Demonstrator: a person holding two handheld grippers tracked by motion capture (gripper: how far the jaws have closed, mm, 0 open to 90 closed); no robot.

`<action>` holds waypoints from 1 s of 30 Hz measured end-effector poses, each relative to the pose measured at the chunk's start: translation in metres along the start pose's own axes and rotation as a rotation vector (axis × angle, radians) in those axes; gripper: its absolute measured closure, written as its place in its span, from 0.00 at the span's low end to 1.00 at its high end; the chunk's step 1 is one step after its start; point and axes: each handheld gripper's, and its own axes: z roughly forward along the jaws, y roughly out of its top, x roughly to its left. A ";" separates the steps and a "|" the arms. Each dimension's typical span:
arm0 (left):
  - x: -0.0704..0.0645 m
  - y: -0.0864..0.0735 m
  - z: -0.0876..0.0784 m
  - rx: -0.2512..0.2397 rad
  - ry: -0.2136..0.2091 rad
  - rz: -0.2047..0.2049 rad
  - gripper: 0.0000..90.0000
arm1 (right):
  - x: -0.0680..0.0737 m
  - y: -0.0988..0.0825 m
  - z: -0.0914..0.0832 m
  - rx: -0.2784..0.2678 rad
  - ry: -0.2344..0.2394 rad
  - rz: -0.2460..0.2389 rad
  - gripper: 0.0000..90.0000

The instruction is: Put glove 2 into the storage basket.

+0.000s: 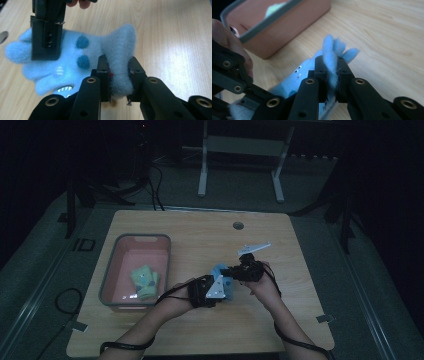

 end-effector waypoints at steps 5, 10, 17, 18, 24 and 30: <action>0.006 -0.001 -0.015 0.010 0.018 -0.002 0.85 | 0.008 0.016 0.000 -0.015 0.011 -0.016 0.92; 0.011 -0.004 -0.030 0.017 0.043 -0.005 0.85 | 0.017 0.032 0.004 -0.020 0.012 -0.039 0.92; 0.016 -0.010 -0.048 0.018 0.073 -0.020 0.85 | 0.030 0.053 0.011 -0.023 0.019 -0.077 0.92; 0.016 -0.011 -0.050 0.021 0.075 -0.021 0.85 | 0.032 0.055 0.013 -0.023 0.019 -0.082 0.92; 0.019 -0.018 -0.064 0.032 0.097 -0.030 0.85 | 0.043 0.070 0.021 -0.025 0.032 -0.115 0.92; 0.020 -0.028 -0.077 0.041 0.118 -0.047 0.85 | 0.053 0.083 0.033 -0.015 0.053 -0.132 0.92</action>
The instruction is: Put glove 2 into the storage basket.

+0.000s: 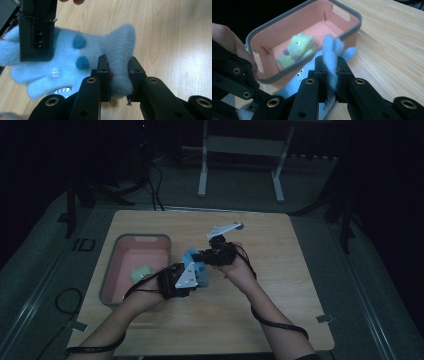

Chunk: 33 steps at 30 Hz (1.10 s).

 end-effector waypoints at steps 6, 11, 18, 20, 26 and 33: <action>0.003 -0.012 -0.011 0.016 0.020 -0.015 0.85 | 0.008 0.012 0.015 0.005 0.015 -0.019 0.92; 0.005 -0.024 -0.019 0.028 0.029 -0.033 0.85 | 0.018 0.021 0.027 0.008 0.025 -0.045 0.92; 0.008 -0.045 -0.034 0.046 0.052 -0.066 0.85 | 0.032 0.036 0.049 0.015 0.045 -0.070 0.92; 0.009 -0.051 -0.038 0.052 0.059 -0.077 0.85 | 0.038 0.041 0.056 0.017 0.060 -0.074 0.92; 0.011 -0.069 -0.050 0.084 0.077 -0.095 0.85 | 0.053 0.054 0.079 0.033 0.084 -0.102 0.92; 0.013 -0.096 -0.063 0.124 0.076 -0.121 0.85 | 0.061 0.058 0.104 0.032 0.114 -0.096 0.92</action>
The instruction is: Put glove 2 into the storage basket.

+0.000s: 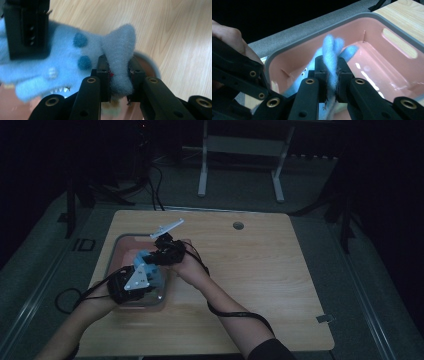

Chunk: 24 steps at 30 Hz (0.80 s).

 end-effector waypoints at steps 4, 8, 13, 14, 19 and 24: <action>0.000 -0.011 0.007 0.011 -0.011 -0.011 0.85 | -0.002 -0.005 0.014 0.013 0.008 0.017 0.92; 0.001 -0.018 0.018 0.030 -0.037 -0.030 0.85 | -0.009 -0.012 0.029 0.044 0.012 0.044 0.92; 0.005 -0.025 0.028 0.057 -0.074 -0.055 0.85 | -0.018 -0.020 0.045 0.088 0.004 0.070 0.92; 0.005 -0.025 0.030 0.065 -0.079 -0.056 0.85 | -0.020 -0.021 0.048 0.098 -0.002 0.071 0.92; 0.008 -0.026 0.036 0.098 -0.100 -0.067 0.85 | -0.024 -0.025 0.058 0.135 -0.016 0.087 0.92; 0.010 -0.026 0.040 0.110 -0.097 -0.077 0.83 | -0.026 -0.026 0.064 0.156 -0.030 0.092 0.90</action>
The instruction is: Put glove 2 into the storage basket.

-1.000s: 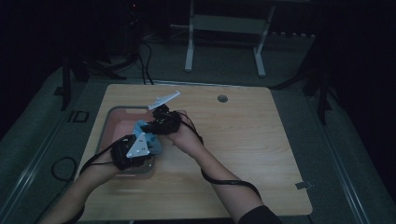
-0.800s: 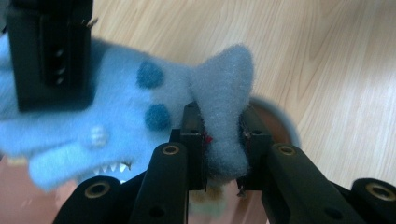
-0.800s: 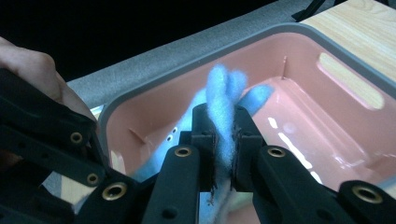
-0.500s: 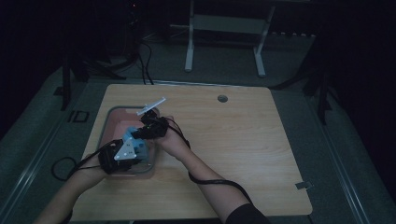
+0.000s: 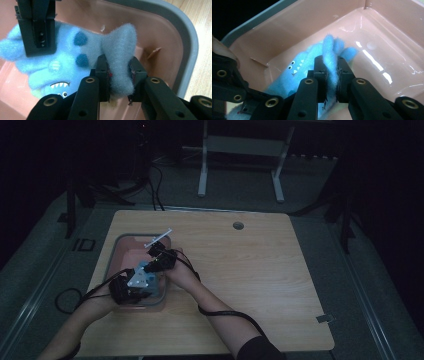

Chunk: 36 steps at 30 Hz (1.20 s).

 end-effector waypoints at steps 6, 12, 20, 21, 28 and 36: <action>0.001 0.003 0.004 0.030 -0.010 -0.007 0.78 | -0.002 0.001 0.003 0.006 -0.015 0.006 0.79; 0.002 0.002 0.002 0.017 0.017 -0.048 0.59 | -0.004 0.003 0.002 -0.003 -0.033 0.001 0.52; 0.006 0.004 -0.012 -0.040 0.089 -0.147 0.22 | -0.005 0.010 -0.025 -0.075 -0.003 -0.020 0.25; 0.006 0.005 -0.014 -0.049 0.087 -0.149 0.18 | -0.004 0.011 -0.029 -0.086 0.002 -0.028 0.22; 0.003 0.017 -0.022 -0.098 0.102 -0.198 0.13 | -0.003 0.005 -0.051 -0.112 0.004 -0.052 0.21; -0.008 0.035 -0.014 -0.143 0.083 -0.189 0.08 | -0.008 -0.022 -0.085 -0.141 -0.005 -0.063 0.20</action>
